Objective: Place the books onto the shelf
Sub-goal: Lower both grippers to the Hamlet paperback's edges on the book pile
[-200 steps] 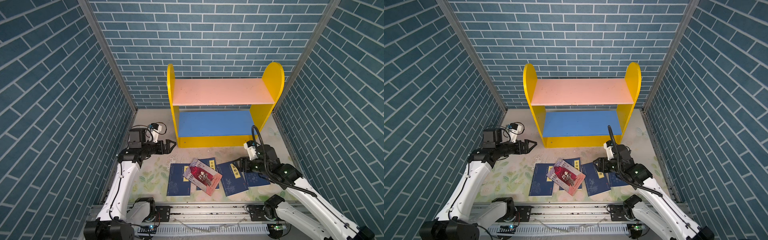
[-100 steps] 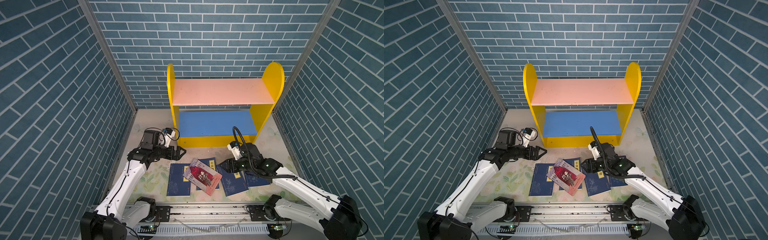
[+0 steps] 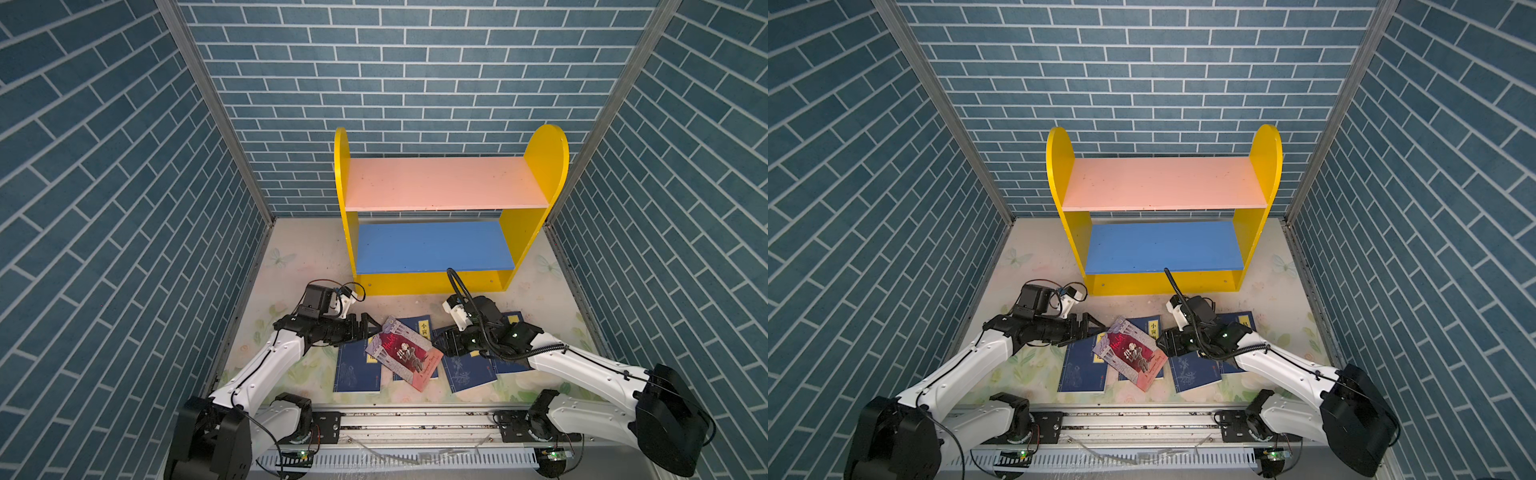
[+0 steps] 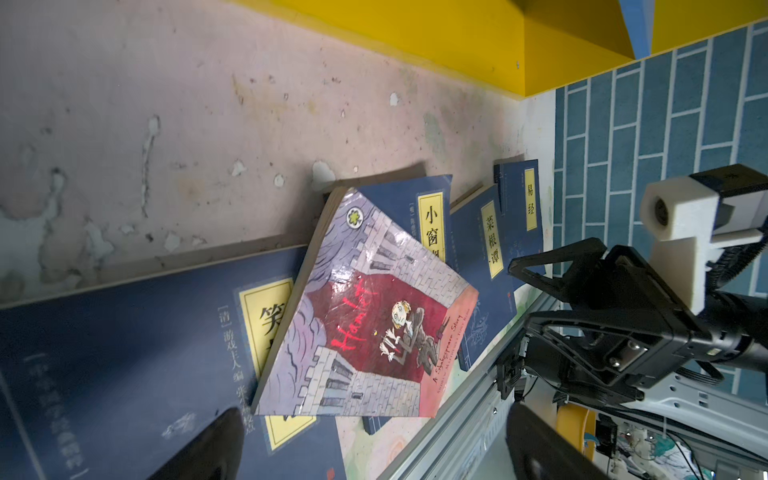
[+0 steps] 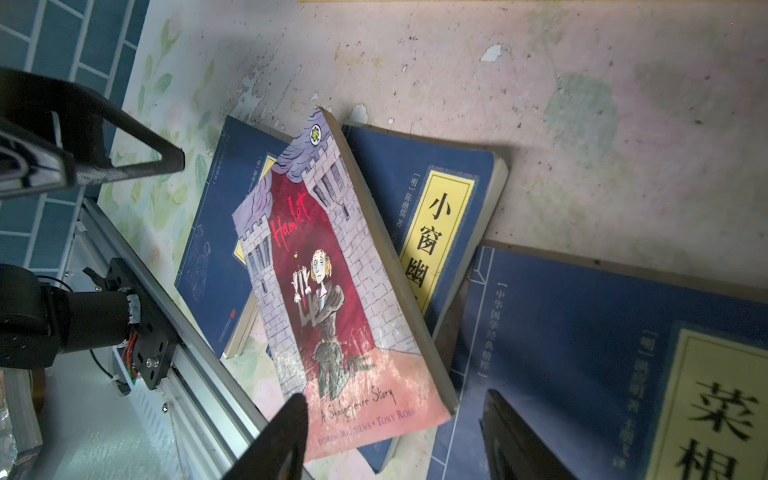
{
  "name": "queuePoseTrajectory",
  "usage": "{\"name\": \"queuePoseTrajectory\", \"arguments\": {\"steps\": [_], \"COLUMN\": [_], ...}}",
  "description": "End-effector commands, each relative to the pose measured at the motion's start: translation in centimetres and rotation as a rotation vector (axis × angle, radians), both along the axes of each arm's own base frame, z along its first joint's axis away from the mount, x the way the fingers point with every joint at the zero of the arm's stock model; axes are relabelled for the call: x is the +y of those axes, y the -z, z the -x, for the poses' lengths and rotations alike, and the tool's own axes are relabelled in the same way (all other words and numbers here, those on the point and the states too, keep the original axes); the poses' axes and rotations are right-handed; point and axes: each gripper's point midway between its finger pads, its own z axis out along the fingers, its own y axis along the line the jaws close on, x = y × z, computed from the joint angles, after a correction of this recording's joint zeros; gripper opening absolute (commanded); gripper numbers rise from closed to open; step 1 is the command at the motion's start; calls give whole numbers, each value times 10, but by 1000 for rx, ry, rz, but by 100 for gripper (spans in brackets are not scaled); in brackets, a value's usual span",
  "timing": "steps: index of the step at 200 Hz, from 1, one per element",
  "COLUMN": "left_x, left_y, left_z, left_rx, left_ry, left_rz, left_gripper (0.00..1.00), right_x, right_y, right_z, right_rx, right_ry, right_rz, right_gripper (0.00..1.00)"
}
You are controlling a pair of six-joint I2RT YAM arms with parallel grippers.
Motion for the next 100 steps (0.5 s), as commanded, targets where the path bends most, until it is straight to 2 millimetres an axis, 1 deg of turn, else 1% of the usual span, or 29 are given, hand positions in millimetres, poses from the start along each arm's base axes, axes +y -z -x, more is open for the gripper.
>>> {"name": "queuePoseTrajectory", "arguments": {"steps": [1,16,28,50,63,76,100], "left_x": [-11,-12,-13,-12,-10,-10,-12], "left_y": [-8,3,8,18,23,25,26], "left_z": [-1,1,2,5,7,8,13], "left_rx": [-22,29,44,74,96,109,109], "left_ry": [23,18,28,38,39,51,84], "left_rz": [64,60,56,24,-1,-16,-27], "left_gripper": [100,100,100,99,99,98,98], "right_x": [-2,0,0,-6,-7,-13,-14], "right_y": [12,16,20,31,34,36,36], "right_z": [-4,-2,-1,1,4,6,11], "right_rx": [0,14,24,54,68,74,95], "right_ry": [43,41,45,66,70,89,103], "right_rz": [10,-5,-7,30,32,47,21], "right_gripper": [65,65,64,62,60,58,57]}}
